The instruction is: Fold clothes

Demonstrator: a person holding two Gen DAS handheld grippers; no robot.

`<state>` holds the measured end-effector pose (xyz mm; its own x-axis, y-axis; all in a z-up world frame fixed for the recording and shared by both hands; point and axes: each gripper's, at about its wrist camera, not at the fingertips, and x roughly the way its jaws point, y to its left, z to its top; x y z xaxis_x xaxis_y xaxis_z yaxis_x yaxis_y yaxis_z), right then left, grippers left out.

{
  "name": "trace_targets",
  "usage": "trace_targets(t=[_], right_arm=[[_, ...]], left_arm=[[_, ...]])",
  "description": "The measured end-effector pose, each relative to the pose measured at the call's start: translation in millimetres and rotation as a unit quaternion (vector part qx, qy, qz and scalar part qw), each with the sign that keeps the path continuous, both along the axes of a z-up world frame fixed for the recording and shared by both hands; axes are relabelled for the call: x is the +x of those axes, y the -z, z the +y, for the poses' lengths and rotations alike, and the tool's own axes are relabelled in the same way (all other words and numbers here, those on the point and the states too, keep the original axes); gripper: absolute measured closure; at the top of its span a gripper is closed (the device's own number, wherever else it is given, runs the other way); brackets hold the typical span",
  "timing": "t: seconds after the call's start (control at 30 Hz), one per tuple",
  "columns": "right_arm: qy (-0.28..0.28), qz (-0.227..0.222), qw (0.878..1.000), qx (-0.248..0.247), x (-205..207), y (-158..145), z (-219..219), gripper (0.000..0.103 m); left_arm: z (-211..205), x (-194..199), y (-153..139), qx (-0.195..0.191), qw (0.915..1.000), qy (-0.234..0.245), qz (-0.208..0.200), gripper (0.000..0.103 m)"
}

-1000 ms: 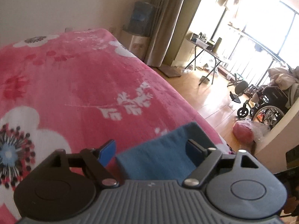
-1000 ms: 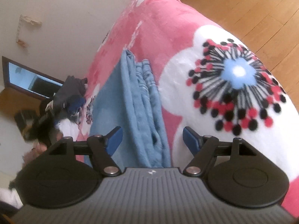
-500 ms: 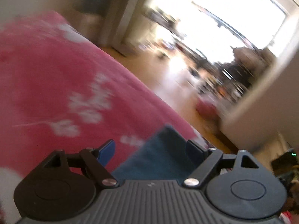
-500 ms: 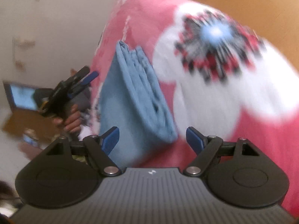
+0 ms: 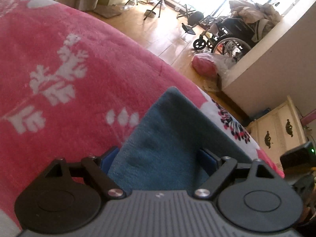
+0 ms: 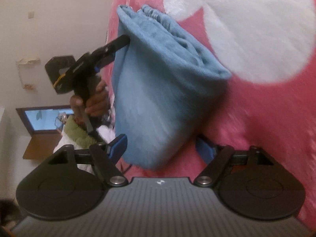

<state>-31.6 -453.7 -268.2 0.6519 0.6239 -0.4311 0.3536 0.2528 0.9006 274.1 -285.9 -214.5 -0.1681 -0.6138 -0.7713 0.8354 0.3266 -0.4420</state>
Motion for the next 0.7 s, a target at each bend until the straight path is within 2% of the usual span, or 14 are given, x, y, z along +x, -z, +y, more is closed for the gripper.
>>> trace_targets(t=[0.07, 0.17, 0.27, 0.37, 0.43, 0.63, 0.7], right_arm=[[0.010, 0.004, 1.000, -0.017, 10.0, -5.0, -0.5, 0.043], [0.005, 0.004, 0.999, -0.046, 20.0, -10.8, -2.1, 0.061], [-0.002, 0.008, 0.999, -0.046, 25.5, -10.9, -15.4, 0.067], [-0.026, 0.000, 0.997, -0.074, 37.2, -24.3, -30.0, 0.066], [-0.039, -0.007, 0.995, -0.093, 48.6, -34.7, -45.9, 0.066], [-0.103, -0.013, 0.988, -0.114, 98.9, -46.0, -82.0, 0.061], [-0.122, -0.020, 0.985, -0.121, 111.5, -45.8, -87.8, 0.054]], left_arm=[[4.6, 0.8, 2.4, -0.004, 0.9998, -0.012, 0.017, 0.017], [13.6, -1.1, 0.8, -0.006, 0.9991, -0.026, 0.032, 0.017], [29.1, -7.2, 0.6, 0.000, 0.9986, -0.037, 0.037, 0.017], [55.0, -18.2, 5.3, 0.009, 0.9972, -0.054, 0.051, 0.017], [78.4, -26.3, 9.7, 0.007, 0.9938, -0.078, 0.078, 0.017], [140.3, -87.1, 24.9, -0.018, 0.9744, -0.163, 0.154, 0.017], [157.2, -103.4, 30.6, -0.028, 0.9671, -0.193, 0.164, 0.018]])
